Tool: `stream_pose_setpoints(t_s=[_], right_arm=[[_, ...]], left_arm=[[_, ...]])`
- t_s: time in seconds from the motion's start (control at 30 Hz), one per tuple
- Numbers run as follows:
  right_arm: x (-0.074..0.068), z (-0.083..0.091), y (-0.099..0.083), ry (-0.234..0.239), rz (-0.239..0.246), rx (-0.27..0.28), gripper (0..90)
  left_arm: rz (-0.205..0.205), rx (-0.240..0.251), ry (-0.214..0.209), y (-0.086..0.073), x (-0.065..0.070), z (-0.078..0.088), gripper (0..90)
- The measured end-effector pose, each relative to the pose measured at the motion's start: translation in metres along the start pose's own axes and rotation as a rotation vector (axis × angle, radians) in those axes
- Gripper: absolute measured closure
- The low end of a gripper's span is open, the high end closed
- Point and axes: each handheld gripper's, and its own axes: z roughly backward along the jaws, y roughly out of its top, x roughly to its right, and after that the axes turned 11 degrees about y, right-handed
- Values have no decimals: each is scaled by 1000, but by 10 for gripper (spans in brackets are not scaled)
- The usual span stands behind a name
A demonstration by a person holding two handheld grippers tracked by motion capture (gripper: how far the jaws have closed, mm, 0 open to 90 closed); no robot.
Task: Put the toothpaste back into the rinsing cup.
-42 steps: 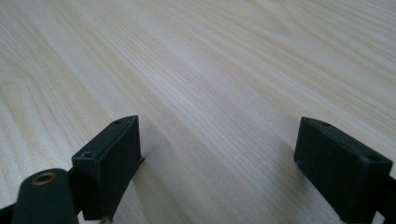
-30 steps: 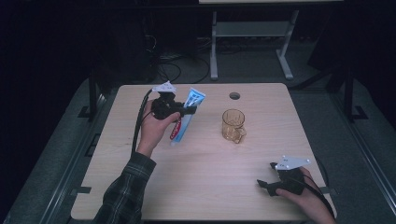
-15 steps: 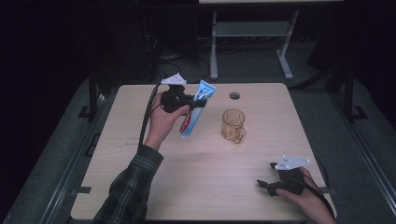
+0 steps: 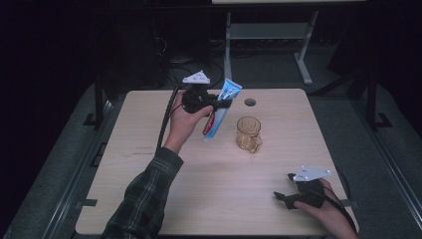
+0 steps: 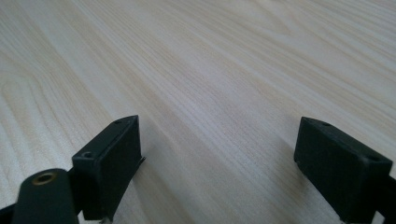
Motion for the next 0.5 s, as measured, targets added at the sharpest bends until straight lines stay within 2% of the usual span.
stream_pose_setpoints(t_s=[0.3,0.5], right_arm=[[0,0,0,-3,5,1,139],[0,0,0,-3,4,-1,139]], left_arm=[[-43,17,-14,14,9,-14,719],[-53,30,-24,23,13,-26,719]])
